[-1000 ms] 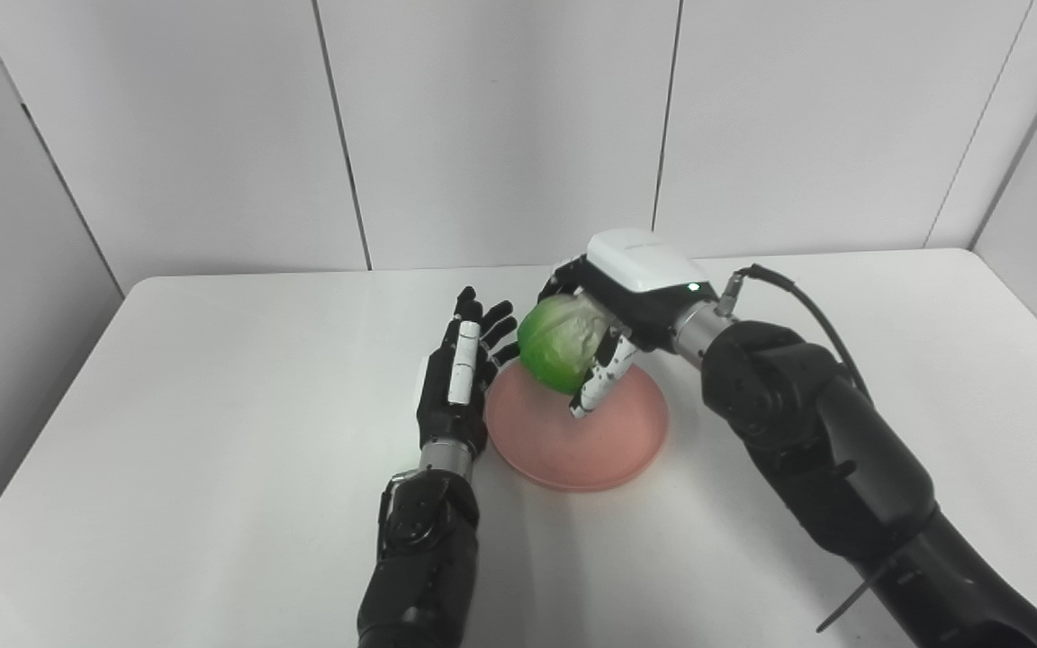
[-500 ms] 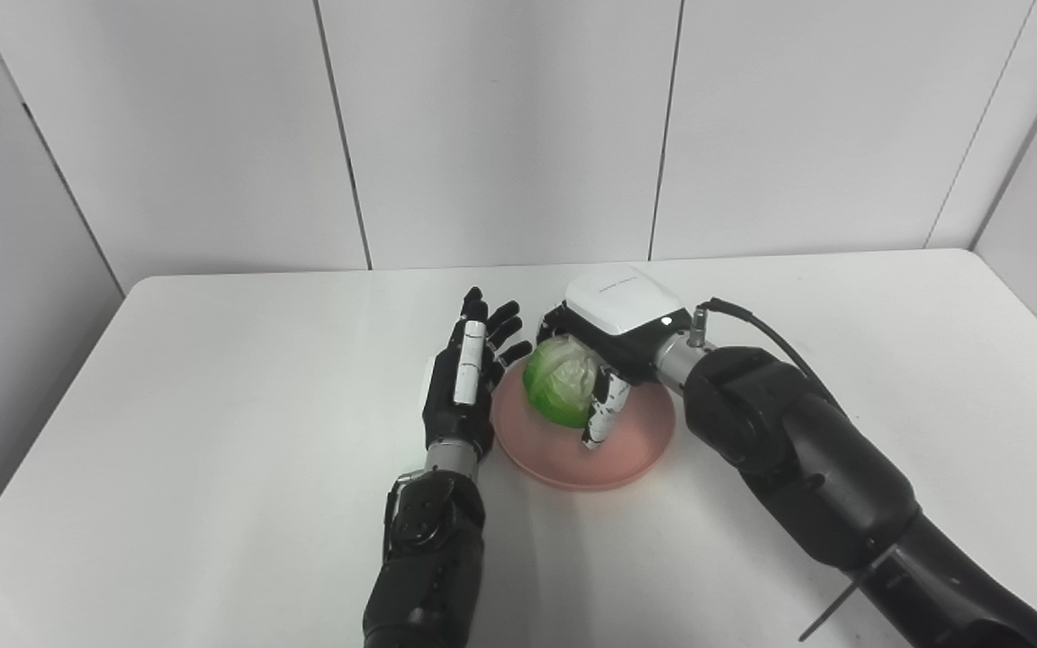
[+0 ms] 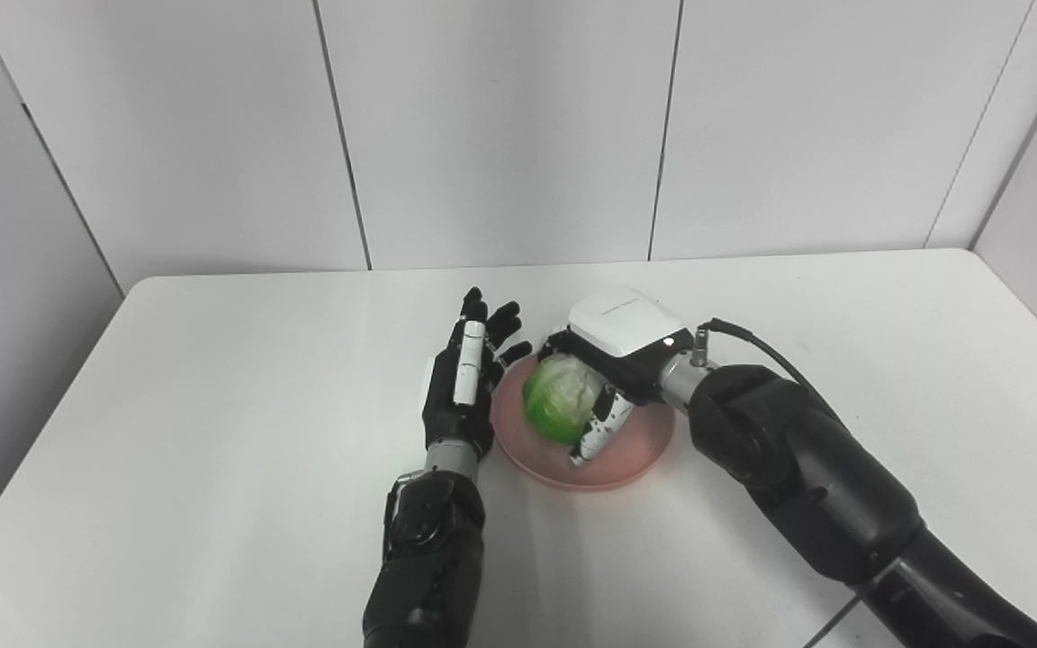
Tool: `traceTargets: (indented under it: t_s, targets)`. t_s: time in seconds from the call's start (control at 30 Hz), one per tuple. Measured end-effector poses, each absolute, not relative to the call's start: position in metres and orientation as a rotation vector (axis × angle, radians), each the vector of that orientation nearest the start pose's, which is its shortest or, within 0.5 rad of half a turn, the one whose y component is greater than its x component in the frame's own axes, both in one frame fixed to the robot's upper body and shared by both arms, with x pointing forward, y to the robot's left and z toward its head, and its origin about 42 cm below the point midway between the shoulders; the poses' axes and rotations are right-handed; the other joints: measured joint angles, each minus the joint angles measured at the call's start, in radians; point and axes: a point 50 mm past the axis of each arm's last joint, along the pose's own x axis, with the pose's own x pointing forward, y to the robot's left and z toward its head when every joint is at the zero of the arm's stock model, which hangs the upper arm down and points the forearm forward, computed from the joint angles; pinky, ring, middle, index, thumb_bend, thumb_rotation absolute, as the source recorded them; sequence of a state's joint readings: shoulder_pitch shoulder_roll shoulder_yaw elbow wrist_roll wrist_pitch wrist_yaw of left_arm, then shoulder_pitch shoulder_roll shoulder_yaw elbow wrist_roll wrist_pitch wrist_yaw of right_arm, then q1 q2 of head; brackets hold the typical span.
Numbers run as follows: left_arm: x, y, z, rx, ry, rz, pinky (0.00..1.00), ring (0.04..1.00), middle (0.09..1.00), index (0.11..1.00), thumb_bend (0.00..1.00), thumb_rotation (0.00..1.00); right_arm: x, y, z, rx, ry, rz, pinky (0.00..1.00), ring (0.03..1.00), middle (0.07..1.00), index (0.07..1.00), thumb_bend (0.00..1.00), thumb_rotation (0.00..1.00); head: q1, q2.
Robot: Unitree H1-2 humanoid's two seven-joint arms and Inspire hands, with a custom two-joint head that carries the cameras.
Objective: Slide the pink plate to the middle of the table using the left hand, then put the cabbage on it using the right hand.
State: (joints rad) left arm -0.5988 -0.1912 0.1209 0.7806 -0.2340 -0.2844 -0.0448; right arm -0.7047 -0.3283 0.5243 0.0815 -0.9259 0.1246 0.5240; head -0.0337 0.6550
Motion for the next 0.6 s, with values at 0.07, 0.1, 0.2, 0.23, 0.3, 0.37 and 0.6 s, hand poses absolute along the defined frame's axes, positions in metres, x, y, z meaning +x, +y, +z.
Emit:
traceTargets:
  t_s: [0.07, 0.1, 0.2, 0.23, 0.3, 0.37, 0.6]
  targets:
    - [0.441, 0.087, 0.116, -0.419, -0.041, -0.132, 0.77, 0.891, 0.815, 0.936, 0.87, 0.77, 0.436, -0.135, 0.259, -1.553, -0.278, 0.602, 1.0, 0.909, 0.9, 0.836, 1.0, 0.94, -0.003, -0.002]
    - [0.441, 0.087, 0.116, -0.42, -0.04, -0.132, 0.77, 0.893, 0.816, 0.939, 0.86, 0.78, 0.436, -0.136, 0.26, -1.555, -0.277, 0.601, 1.0, 0.917, 0.907, 0.844, 1.0, 0.96, -0.003, -0.002]
    - [0.441, 0.087, 0.116, -0.419, -0.04, -0.133, 0.76, 0.888, 0.858, 0.946, 0.85, 0.79, 0.437, -0.138, 0.261, -1.557, -0.274, 0.595, 1.0, 0.926, 0.909, 0.849, 1.0, 1.0, -0.003, -0.002]
    - [0.441, 0.087, 0.116, -0.419, -0.041, -0.133, 0.76, 0.884, 0.879, 0.948, 0.84, 0.79, 0.437, -0.139, 0.261, -1.558, -0.274, 0.592, 1.0, 0.929, 0.909, 0.851, 1.0, 1.0, -0.003, -0.002]
    - [0.441, 0.087, 0.116, -0.419, -0.042, -0.133, 0.75, 0.879, 0.901, 0.951, 0.83, 0.8, 0.438, -0.14, 0.262, -1.554, -0.274, 0.587, 1.0, 0.933, 0.91, 0.854, 1.0, 0.99, -0.006, 0.0]
    - [0.44, 0.088, 0.116, -0.417, -0.043, -0.134, 0.74, 0.863, 0.848, 0.956, 0.83, 0.81, 0.439, -0.142, 0.264, -1.542, -0.274, 0.577, 1.0, 0.926, 0.911, 0.858, 1.0, 0.99, -0.009, 0.0]
    - [0.44, 0.089, 0.117, -0.419, -0.043, -0.128, 0.73, 0.823, 0.796, 0.952, 0.89, 0.78, 0.442, -0.151, 0.271, -1.465, -0.32, 0.51, 1.0, 0.88, 0.878, 0.845, 0.98, 1.0, -0.009, 0.0]
